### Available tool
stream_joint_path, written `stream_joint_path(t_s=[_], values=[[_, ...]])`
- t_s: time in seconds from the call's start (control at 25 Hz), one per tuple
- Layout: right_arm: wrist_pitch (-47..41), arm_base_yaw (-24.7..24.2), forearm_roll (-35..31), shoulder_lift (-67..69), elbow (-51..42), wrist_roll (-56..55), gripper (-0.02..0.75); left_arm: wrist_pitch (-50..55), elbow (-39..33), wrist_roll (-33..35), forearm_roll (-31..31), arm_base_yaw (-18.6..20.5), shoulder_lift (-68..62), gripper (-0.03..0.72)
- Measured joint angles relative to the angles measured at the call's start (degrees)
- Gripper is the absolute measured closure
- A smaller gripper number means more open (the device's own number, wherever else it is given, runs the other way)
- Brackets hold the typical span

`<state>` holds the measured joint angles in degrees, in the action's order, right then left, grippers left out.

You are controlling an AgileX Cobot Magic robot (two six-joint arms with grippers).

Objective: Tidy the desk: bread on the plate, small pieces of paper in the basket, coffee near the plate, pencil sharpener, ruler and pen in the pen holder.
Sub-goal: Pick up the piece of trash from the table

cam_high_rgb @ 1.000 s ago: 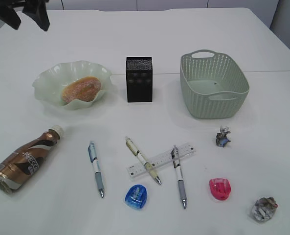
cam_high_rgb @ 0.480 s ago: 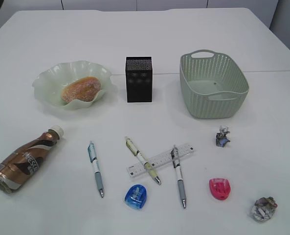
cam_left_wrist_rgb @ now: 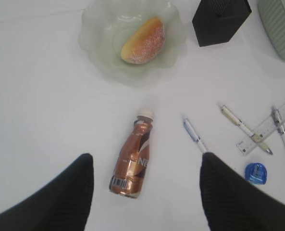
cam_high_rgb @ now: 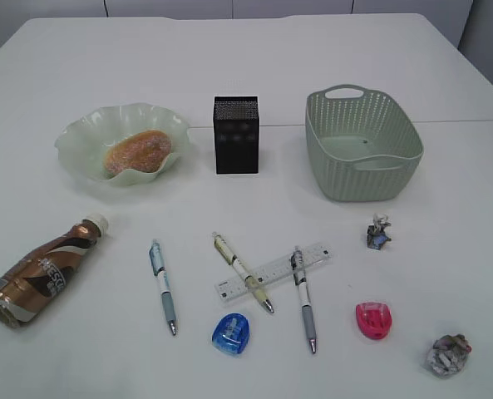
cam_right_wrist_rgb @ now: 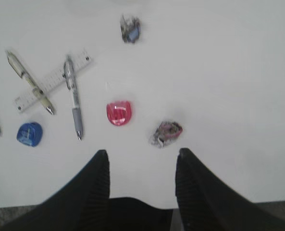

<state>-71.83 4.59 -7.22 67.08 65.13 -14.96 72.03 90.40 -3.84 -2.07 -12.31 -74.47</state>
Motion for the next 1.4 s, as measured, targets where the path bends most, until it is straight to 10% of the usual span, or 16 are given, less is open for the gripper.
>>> stream_joint_path(t_s=[0.52, 1.4], values=[[3.83, 0.00, 0.69, -1.16, -13.31, 5.64, 0.374, 0.41, -16.34, -1.67, -1.14, 0.00, 18.93, 0.191], [19.14, 9.84, 3.37, 13.12, -18.53, 6.56, 0.237, 0.66, -17.06, -3.07, -3.56, 0.00, 24.16, 0.191]])
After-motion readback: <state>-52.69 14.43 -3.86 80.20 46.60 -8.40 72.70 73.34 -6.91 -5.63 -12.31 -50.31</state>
